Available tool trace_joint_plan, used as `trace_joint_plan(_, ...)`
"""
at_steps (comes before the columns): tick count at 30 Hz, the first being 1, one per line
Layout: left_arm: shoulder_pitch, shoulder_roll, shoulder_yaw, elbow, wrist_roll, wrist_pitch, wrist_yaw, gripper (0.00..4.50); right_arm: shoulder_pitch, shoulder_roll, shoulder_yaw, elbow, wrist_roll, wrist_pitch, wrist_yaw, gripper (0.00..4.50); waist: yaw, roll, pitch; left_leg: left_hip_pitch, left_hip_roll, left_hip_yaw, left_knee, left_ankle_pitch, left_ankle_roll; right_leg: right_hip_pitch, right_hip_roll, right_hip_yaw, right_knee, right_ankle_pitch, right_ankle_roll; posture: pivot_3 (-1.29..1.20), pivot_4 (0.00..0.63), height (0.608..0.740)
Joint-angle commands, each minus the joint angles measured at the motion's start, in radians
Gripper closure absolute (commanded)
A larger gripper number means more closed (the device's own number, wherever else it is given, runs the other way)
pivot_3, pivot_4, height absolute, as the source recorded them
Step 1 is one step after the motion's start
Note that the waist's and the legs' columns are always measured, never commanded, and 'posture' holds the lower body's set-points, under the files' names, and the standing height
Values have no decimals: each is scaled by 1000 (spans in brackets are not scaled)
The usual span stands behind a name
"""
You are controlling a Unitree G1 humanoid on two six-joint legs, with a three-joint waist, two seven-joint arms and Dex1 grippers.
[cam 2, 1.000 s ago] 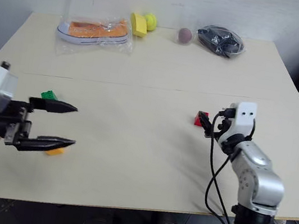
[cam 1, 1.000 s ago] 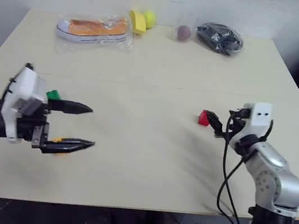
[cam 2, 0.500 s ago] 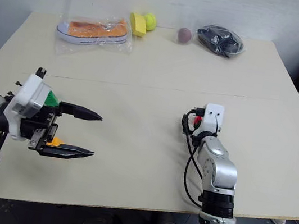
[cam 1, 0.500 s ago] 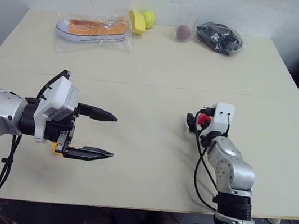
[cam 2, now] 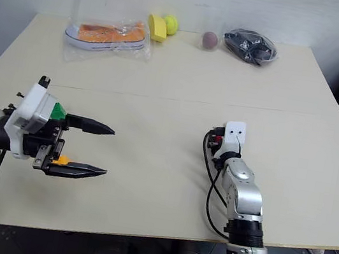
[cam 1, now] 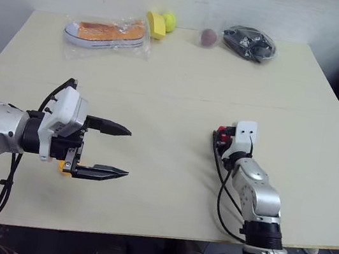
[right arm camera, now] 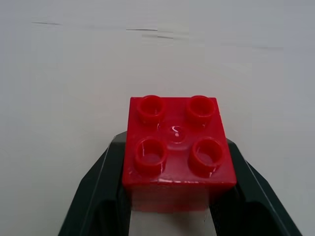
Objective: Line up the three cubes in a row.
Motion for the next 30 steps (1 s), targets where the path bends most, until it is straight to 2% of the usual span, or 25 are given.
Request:
trace_joint_plan(1,45,25,16,-8,44,-40,-46,0,-7,-159,77,-132,144,-47,438,2960,1,0,0,0,1,0,0,0,0,0,1,0,-1,0,0,0,150,740)
trace_joint_plan(4,81,34,-23,31,156,-122,-69,0,-20,-277,156,-92,126,-165,676,2960,3,0,0,1,2,0,0,0,0,1,2,0,-6,0,0,0,150,740)
trace_joint_plan(8,83,11,-26,8,119,-104,-74,0,-63,-336,233,-10,153,-268,975,2960,4,0,0,1,2,0,0,0,0,1,4,0,-6,0,0,0,150,740)
trace_joint_plan(11,77,7,-36,-17,117,-97,-68,0,-82,-336,294,62,113,-363,1098,2960,4,0,0,1,2,0,0,0,0,1,3,0,-6,0,0,0,150,740)
trace_joint_plan(15,71,11,-36,-43,100,-76,-68,0,-86,-302,330,127,77,-446,1137,2960,4,0,0,1,2,0,1,0,0,1,2,-1,-5,0,0,0,150,740)
trace_joint_plan(20,77,22,-17,-65,87,-59,-70,0,-106,-213,350,258,-36,-564,1030,2960,3,-1,0,1,1,-1,2,0,0,2,1,-1,-4,0,0,0,150,740)
trace_joint_plan(26,65,22,-11,-75,84,-37,-53,0,-101,-192,349,313,-87,-602,977,2960,3,-1,0,1,1,-1,3,0,0,2,0,-1,-2,0,0,0,150,740)
trace_joint_plan(28,64,20,-11,-75,83,-33,-49,0,-95,-192,348,322,-87,-605,970,2224,3,-1,0,1,1,-1,3,0,0,2,0,-1,-2,0,0,0,150,740)
trace_joint_plan(30,66,19,-12,-72,84,-33,-47,0,-92,-196,349,327,-90,-613,971,1732,3,-1,0,2,1,-1,3,0,0,2,-1,-1,-2,0,0,0,150,740)
